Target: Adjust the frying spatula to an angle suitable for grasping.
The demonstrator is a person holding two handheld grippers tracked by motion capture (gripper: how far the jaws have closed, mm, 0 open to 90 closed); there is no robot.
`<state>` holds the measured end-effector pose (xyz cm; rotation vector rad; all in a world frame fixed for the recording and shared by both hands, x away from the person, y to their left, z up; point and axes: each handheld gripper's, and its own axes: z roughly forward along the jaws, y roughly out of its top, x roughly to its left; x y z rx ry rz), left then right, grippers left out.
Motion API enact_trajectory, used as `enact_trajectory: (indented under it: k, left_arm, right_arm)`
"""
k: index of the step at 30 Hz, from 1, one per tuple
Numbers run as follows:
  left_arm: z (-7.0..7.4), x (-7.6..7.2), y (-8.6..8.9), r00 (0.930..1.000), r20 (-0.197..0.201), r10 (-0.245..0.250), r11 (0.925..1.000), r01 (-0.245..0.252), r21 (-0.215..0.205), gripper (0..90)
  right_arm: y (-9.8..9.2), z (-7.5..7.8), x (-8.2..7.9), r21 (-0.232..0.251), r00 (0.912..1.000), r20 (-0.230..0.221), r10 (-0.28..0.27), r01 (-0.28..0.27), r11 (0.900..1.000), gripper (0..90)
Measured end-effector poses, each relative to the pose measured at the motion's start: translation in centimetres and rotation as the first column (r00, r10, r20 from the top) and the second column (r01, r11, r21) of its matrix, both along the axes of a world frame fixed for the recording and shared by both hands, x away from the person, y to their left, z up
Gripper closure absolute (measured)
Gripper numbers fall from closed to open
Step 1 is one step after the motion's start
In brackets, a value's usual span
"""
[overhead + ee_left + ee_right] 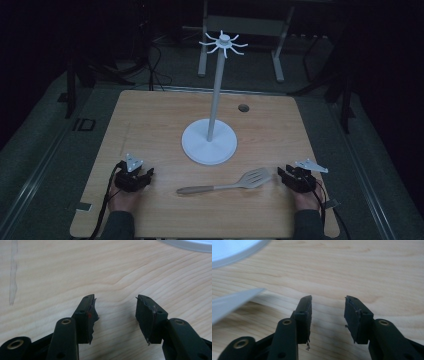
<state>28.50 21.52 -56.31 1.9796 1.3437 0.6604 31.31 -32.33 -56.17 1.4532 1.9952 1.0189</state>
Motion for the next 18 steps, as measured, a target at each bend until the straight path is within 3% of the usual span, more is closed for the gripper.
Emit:
enact_trajectory:
  k: [8, 11, 14, 16, 18]
  left_arm:
    - [1.0, -0.8, 0.4, 0.9990, 0.043, 0.012, 0.9978, -0.009, -0.066, 50.1]
    - [1.1, -0.8, 0.5, 0.9990, 0.040, 0.018, 0.9971, -0.015, -0.075, 50.1]
    - [1.1, -0.8, 0.5, 0.9990, 0.038, 0.024, 0.9975, -0.021, -0.067, 49.9]
    - [1.1, -0.9, 0.5, 0.9987, 0.044, 0.027, 0.9976, -0.025, -0.064, 49.7]
    - [1.1, -0.9, 0.4, 0.9986, 0.043, 0.029, 0.9976, -0.026, -0.064, 49.3]
  right_arm:
    - [1.5, 2.3, -1.0, -0.008, 0.9931, 0.067, 0.097, -0.096, 0.995, 66.2]
    - [1.8, 2.7, -1.1, -0.009, 0.9902, 0.077, 0.116, -0.116, 0.993, 67.4]
    - [2.5, 3.3, -1.1, -0.023, 0.9833, 0.097, 0.154, -0.152, 0.988, 71.1]
    - [2.9, 3.6, -1.0, -0.028, 0.9795, 0.098, 0.176, -0.174, 0.984, 77.5]
    - [3.4, 4.3, -0.9, -0.031, 0.9703, 0.101, 0.220, -0.217, 0.976, 84.8]
